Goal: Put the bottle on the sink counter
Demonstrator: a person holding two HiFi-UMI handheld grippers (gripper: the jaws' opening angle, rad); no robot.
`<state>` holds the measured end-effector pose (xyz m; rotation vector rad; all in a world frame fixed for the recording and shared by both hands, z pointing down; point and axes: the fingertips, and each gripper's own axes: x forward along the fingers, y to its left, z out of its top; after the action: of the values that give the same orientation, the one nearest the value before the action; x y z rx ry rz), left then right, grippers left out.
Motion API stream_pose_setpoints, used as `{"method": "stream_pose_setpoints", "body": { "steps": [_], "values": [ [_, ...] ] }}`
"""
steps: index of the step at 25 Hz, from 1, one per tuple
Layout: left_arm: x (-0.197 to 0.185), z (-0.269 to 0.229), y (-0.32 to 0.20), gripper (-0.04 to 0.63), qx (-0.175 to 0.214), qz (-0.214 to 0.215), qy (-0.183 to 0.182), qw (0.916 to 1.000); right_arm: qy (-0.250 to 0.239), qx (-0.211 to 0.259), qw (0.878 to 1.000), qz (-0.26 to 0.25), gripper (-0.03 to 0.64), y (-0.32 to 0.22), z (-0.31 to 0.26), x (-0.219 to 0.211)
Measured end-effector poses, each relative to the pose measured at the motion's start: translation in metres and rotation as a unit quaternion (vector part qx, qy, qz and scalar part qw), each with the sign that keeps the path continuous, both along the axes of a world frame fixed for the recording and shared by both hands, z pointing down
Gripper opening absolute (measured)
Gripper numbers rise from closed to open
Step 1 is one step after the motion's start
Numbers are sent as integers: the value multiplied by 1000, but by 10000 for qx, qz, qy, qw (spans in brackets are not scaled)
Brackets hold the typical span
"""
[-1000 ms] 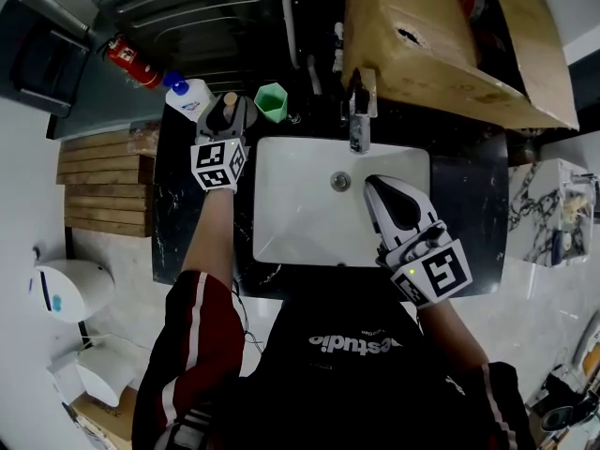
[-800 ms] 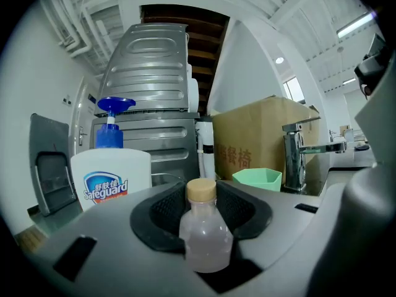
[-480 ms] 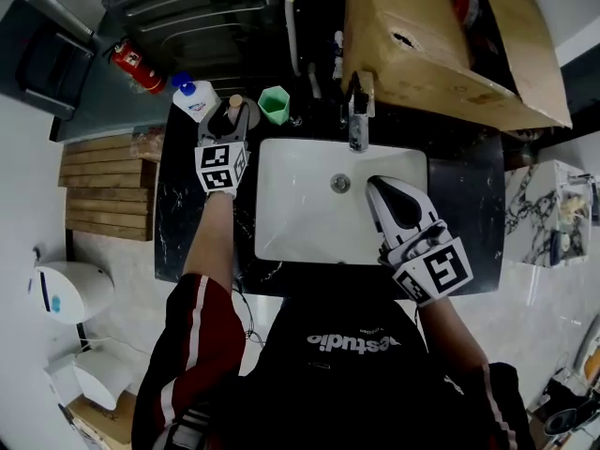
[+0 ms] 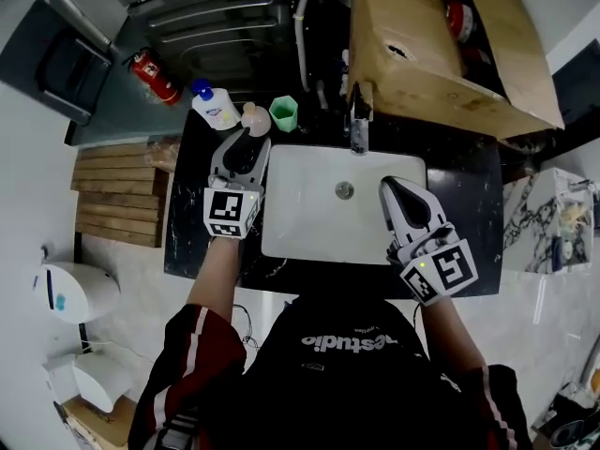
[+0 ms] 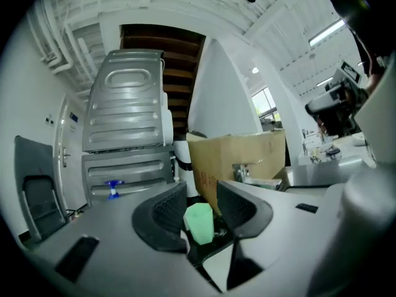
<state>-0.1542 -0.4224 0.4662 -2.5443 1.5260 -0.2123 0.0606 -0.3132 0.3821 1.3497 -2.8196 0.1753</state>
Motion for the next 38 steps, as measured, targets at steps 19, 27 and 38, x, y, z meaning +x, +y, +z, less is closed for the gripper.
{"method": "stream_pose_setpoints", "body": {
  "steps": [19, 27, 38],
  "values": [
    [110, -153, 94, 15, -65, 1206, 1268, 9845, -161, 133, 9969, 759, 38, 32, -64, 87],
    [133, -151, 93, 15, -132, 1528, 1252, 9802, -50, 258, 9965, 799, 37, 30, -63, 92],
    [124, -140, 88, 15, -246, 1424, 1199, 9822, -93, 325, 9966, 756, 37, 31, -67, 88]
  ]
}}
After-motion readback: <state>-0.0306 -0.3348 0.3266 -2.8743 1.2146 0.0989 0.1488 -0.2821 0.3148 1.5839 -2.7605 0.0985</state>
